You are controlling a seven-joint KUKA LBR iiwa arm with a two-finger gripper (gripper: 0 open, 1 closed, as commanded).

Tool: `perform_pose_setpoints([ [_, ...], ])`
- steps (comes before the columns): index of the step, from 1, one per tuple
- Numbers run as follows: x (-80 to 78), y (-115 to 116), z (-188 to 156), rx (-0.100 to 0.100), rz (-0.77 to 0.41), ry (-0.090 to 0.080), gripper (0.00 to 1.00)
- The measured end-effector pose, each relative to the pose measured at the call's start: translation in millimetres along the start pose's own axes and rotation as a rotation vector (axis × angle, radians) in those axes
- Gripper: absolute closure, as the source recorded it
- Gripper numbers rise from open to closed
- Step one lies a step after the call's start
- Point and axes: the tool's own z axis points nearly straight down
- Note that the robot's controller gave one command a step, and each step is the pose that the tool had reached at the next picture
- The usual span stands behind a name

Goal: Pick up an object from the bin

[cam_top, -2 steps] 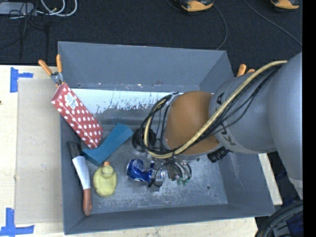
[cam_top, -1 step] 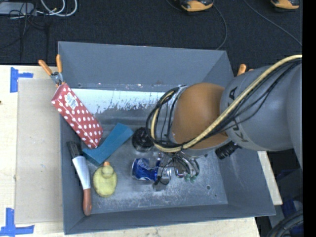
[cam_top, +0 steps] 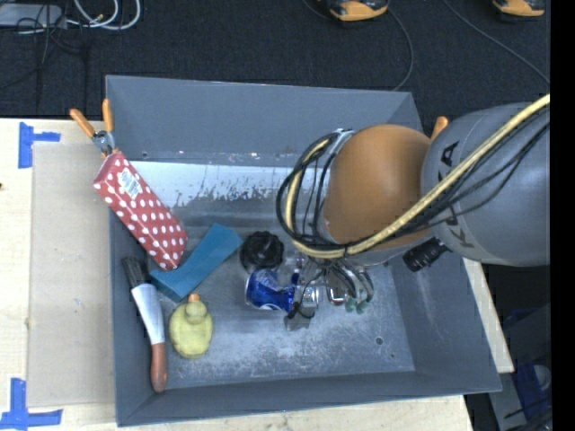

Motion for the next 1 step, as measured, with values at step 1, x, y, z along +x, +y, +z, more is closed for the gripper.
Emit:
perform_pose_setpoints([
  [1,5.3,-6.4,-40.7,0.003,-0.015,0.019,1.0],
])
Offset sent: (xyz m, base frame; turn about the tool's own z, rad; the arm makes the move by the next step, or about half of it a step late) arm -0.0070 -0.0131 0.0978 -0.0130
